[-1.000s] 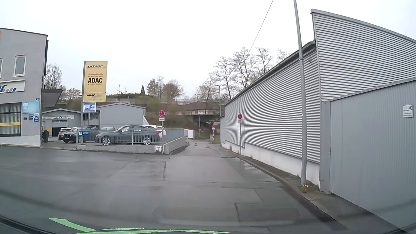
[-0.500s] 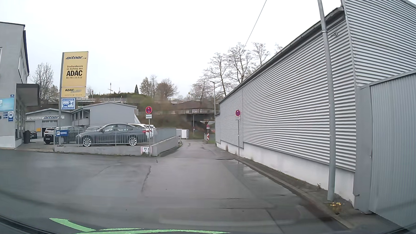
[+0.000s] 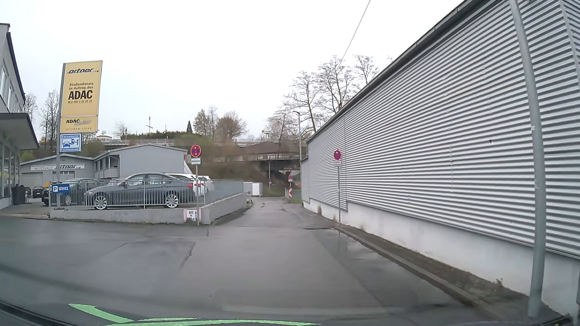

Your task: Follow the waypoints while adhering to traffic rules and regulations

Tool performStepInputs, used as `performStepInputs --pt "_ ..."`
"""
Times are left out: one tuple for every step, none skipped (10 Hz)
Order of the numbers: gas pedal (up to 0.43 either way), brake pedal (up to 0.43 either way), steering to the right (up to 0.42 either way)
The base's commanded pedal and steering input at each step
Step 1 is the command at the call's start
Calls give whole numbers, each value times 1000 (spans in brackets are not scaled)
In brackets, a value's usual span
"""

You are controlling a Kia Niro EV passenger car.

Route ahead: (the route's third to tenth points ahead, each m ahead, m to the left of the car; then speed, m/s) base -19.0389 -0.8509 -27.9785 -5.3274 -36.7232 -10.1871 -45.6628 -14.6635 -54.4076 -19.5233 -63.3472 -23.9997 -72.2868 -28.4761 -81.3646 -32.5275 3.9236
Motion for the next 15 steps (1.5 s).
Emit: performStepInputs --pt "0 189 -130" --pt "0 171 -181" --pt "0 152 -218" --pt "0 85 -261" --pt "0 0 -317" --pt "0 0 -360" --pt "0 0 -426" --pt "0 0 -481" --pt "0 0 -521" --pt "8 0 -540" --pt "47 0 -566" --pt "47 0 -591" --pt "67 0 -617" --pt "98 0 -645" --pt "110 0 -689"
